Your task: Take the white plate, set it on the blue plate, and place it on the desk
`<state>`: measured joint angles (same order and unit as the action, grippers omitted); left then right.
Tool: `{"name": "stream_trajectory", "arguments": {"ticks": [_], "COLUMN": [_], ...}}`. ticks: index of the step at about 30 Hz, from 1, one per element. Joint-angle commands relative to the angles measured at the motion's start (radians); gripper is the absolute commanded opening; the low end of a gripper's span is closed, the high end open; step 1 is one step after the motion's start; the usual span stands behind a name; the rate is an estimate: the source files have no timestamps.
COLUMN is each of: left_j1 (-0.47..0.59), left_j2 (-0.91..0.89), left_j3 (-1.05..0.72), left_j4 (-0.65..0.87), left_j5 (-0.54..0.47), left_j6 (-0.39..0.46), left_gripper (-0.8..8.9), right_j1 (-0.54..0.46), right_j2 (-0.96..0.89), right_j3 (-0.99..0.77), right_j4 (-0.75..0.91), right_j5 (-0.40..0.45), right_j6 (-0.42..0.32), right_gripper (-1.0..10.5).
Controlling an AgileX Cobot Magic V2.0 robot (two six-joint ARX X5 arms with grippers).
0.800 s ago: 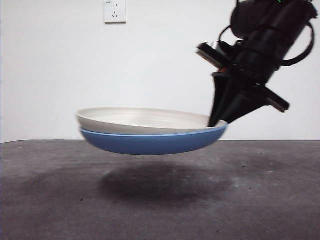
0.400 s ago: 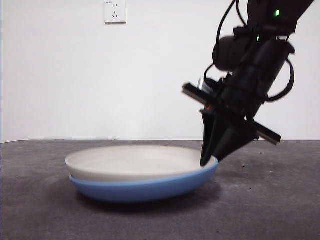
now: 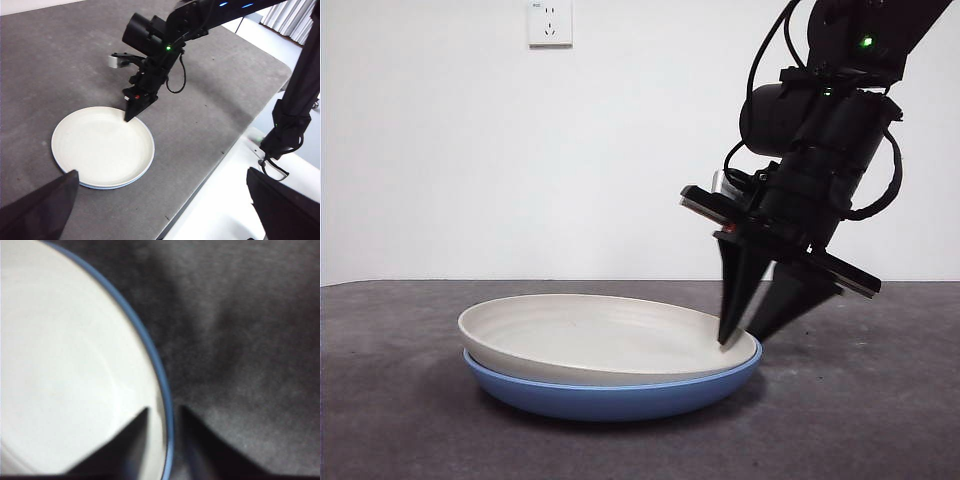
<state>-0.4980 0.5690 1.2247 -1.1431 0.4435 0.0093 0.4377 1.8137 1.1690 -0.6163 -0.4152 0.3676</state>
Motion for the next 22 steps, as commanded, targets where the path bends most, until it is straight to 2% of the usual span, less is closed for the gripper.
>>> {"name": "stream_trajectory", "arguments": {"ticks": [1,6,11,16,22], "left_j1": [-0.015,-0.028,-0.028,-0.028,-0.027], "left_j2": [0.005,0.005,0.005,0.005,0.005], "left_j3": [0.012,0.012,0.012,0.012,0.012], "left_j4": [0.008,0.003,-0.023,-0.052,-0.077], "left_j5": [0.001,0.001,0.001,0.000,0.000], "left_j6": [0.004,0.003,0.003,0.005,-0.002], "left_gripper": [5.95,5.95,5.95,5.95,5.95], "right_j1": [0.005,-0.002,-0.002,0.008,0.052], "right_j2": [0.014,-0.050,-0.200,-0.409,-0.680], "right_j3": [0.023,0.024,0.024,0.024,0.024], "right_j4": [0.003,-0.017,-0.091,-0.242,-0.459], "right_j5": [0.005,0.008,0.072,0.099,0.221], "right_j6": [-0.019,-0.043,-0.065,-0.112,-0.140], "right_gripper": [3.5,4.5,5.6,5.7,5.7]}}
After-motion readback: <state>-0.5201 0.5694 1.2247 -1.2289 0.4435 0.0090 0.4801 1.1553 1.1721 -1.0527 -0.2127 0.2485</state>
